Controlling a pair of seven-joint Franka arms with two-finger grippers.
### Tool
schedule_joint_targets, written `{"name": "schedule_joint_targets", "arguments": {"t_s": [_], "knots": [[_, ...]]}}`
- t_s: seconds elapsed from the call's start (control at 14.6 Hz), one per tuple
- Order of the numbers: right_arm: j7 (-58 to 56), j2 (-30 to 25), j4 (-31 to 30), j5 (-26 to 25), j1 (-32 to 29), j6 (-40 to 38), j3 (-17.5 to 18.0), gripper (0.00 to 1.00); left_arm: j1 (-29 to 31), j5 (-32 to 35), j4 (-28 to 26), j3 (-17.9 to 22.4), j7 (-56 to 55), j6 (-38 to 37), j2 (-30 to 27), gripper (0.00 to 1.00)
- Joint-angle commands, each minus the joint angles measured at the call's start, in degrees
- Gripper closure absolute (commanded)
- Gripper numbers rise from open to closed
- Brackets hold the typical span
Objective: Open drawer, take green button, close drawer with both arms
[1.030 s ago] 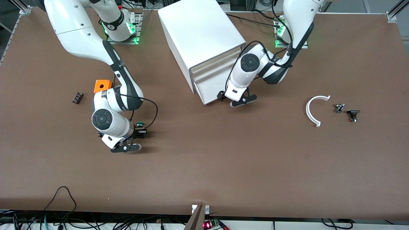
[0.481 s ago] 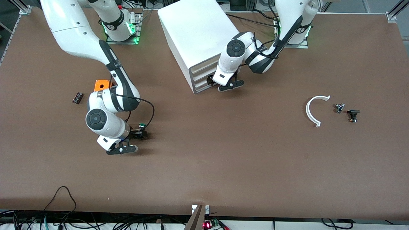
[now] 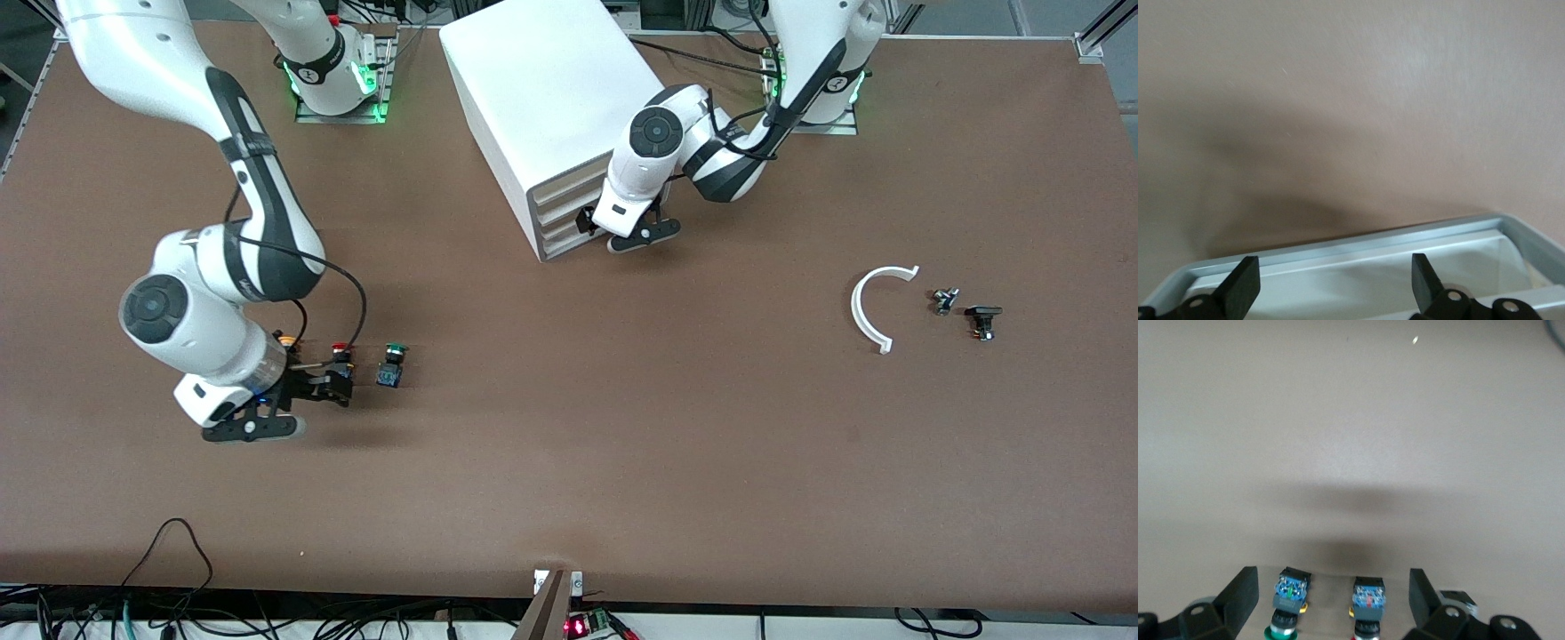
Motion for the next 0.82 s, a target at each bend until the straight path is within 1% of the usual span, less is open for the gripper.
{"name": "schedule_joint_targets", "arguments": {"t_s": [0.0, 0.07, 0.14, 0.27, 0.34, 0.55, 0.76], "knots": [[-1.09, -6.64, -1.34, 1.12, -0.11, -5.58, -0.81, 0.0, 3.91, 1.41, 6.65, -0.61, 5.99, -15.2, -4.31, 0.0], [-1.0, -8.57, -1.34, 1.03, -0.11, -8.13, -0.9, 0.0, 6.19, 1.41, 10.52, -0.52, 10.73, -20.92, -4.32, 0.0], [-1.0, -10.68, -1.26, 0.95, -0.11, -10.77, -1.34, 0.0, 7.86, 1.59, 13.69, -0.43, 14.52, -24.72, -4.32, 0.0], [-0.65, -14.64, -1.08, 0.77, -0.11, -16.04, -1.96, 0.0, 12.42, 1.76, 18.0, -0.34, 22.77, -30.09, -4.4, 0.0], [-0.39, -16.57, -1.08, 0.25, -0.11, -17.54, -1.87, 0.0, 14.8, 2.46, 20.11, -0.43, 27.78, -31.86, -4.49, 0.0], [-0.65, -20.53, -0.9, -0.55, 0.06, -18.17, -1.78, 0.0, 18.5, 6.59, 26.18, -0.43, 39.05, -37.75, -4.58, 0.0], [-0.21, -24.31, -1.25, -0.46, 0.06, -23.08, -1.96, 0.0, 20.97, 7.21, 30.14, -0.43, 47.23, -39.26, -4.58, 0.0]]}}
